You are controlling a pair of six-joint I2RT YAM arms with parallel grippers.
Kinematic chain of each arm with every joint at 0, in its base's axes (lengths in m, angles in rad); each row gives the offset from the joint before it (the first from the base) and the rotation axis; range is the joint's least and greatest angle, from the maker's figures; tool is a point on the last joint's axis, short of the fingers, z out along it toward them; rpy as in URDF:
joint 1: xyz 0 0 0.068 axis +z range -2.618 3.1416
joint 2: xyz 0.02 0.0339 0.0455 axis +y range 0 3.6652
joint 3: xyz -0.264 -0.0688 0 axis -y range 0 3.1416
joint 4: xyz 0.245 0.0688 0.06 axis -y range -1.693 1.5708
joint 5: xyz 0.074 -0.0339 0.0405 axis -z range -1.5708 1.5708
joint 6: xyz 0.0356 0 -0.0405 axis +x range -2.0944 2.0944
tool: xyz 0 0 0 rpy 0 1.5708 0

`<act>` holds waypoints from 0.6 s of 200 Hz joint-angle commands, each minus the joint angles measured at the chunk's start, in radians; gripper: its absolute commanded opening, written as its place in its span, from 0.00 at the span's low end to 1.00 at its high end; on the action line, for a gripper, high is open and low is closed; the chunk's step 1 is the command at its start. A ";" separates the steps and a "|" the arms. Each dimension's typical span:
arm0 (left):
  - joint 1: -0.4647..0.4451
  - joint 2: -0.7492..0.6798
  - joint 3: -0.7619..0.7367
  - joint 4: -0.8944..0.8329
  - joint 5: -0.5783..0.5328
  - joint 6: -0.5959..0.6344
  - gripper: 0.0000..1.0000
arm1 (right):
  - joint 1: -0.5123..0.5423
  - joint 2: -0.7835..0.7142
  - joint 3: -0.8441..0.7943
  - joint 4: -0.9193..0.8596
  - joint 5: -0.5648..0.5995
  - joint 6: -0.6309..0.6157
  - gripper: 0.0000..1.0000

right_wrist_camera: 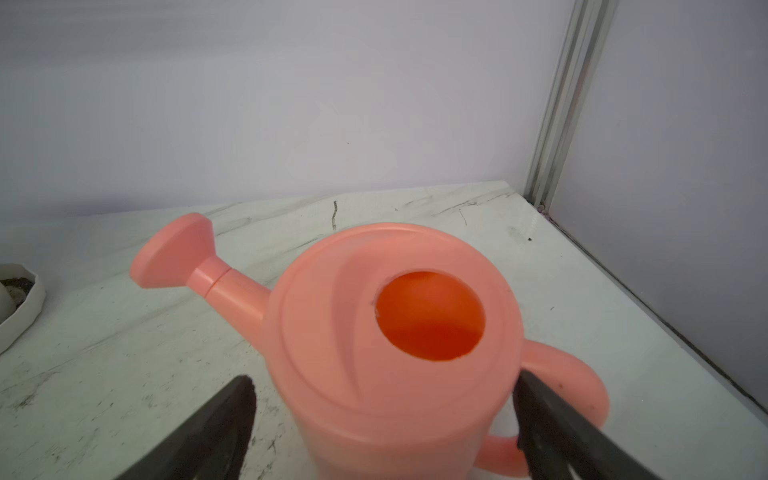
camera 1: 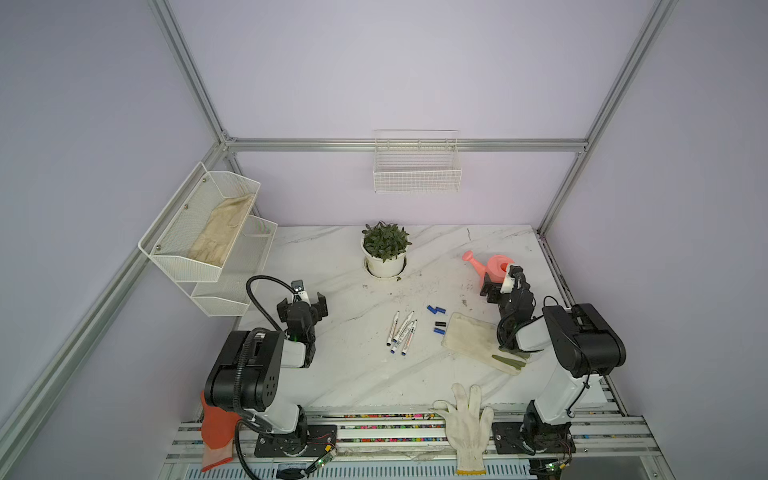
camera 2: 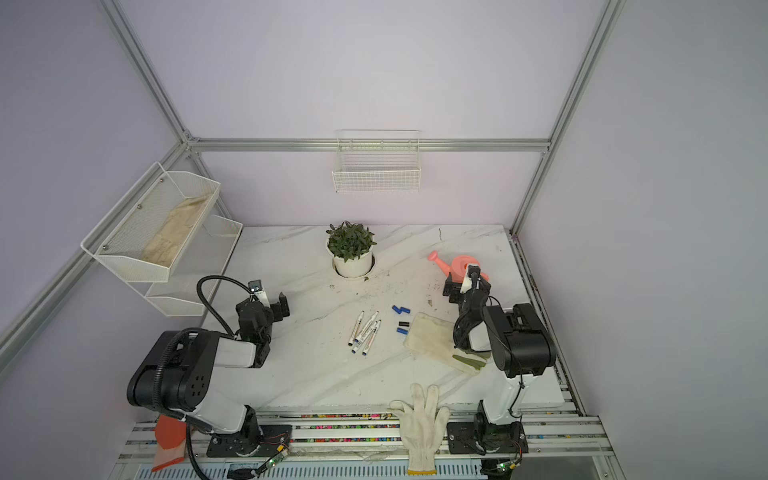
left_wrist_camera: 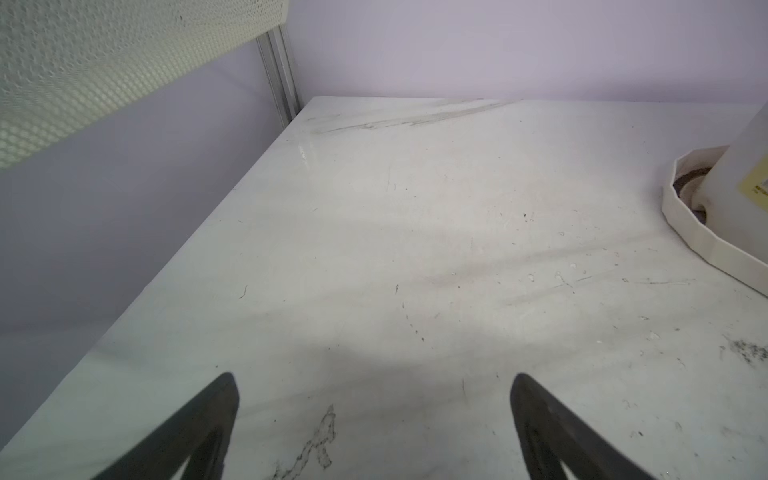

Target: Insert the pens into the pen caps

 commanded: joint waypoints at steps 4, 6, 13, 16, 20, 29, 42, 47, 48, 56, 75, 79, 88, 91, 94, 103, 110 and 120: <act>0.006 -0.006 0.011 0.068 0.002 0.016 1.00 | -0.005 -0.013 -0.001 0.024 0.000 -0.014 0.97; 0.006 -0.008 0.010 0.067 0.001 0.016 1.00 | -0.005 -0.012 -0.001 0.025 0.000 -0.015 0.97; 0.006 -0.008 0.013 0.063 0.002 0.016 1.00 | -0.005 -0.010 0.000 0.028 0.000 -0.014 0.97; 0.006 -0.009 0.011 0.063 0.002 0.016 1.00 | -0.005 -0.010 -0.001 0.028 -0.001 -0.015 0.97; 0.006 -0.008 0.012 0.062 0.001 0.016 1.00 | -0.005 -0.010 -0.001 0.028 0.000 -0.014 0.97; 0.007 -0.008 0.013 0.062 0.001 0.016 1.00 | -0.005 -0.011 0.000 0.028 -0.002 -0.013 0.98; 0.006 -0.009 0.014 0.057 0.002 0.015 1.00 | -0.005 -0.010 0.000 0.028 -0.001 -0.011 0.97; 0.006 -0.009 0.016 0.051 0.001 0.014 1.00 | -0.005 -0.010 -0.001 0.028 -0.001 -0.010 0.97; 0.006 -0.008 0.016 0.051 0.001 0.013 1.00 | -0.005 -0.010 -0.001 0.029 -0.001 -0.010 0.97; 0.005 -0.008 0.017 0.047 0.002 0.013 1.00 | -0.005 -0.010 0.000 0.028 -0.003 -0.009 0.97; 0.005 -0.008 0.019 0.046 -0.004 0.009 1.00 | -0.005 -0.009 0.002 0.022 -0.006 -0.004 0.97; 0.006 -0.009 0.018 0.047 -0.004 0.007 1.00 | -0.005 -0.008 0.002 0.022 -0.007 -0.004 0.97; 0.005 -0.008 0.016 0.050 -0.004 0.009 1.00 | -0.006 -0.008 0.002 0.023 -0.007 -0.003 0.97; 0.005 -0.008 0.017 0.050 -0.004 0.009 1.00 | -0.005 -0.009 0.002 0.022 -0.006 -0.003 0.97; 0.005 -0.009 0.017 0.052 -0.004 0.010 1.00 | -0.006 -0.009 0.002 0.022 -0.006 -0.004 0.97; 0.006 -0.006 0.017 0.055 -0.005 0.011 1.00 | -0.006 -0.009 0.003 0.022 -0.005 -0.005 0.97; 0.005 -0.006 0.017 0.055 -0.005 0.011 1.00 | -0.005 -0.009 0.002 0.022 -0.006 -0.005 0.97; 0.006 -0.006 0.017 0.056 -0.005 0.011 1.00 | -0.005 -0.011 0.004 0.019 -0.004 -0.005 0.97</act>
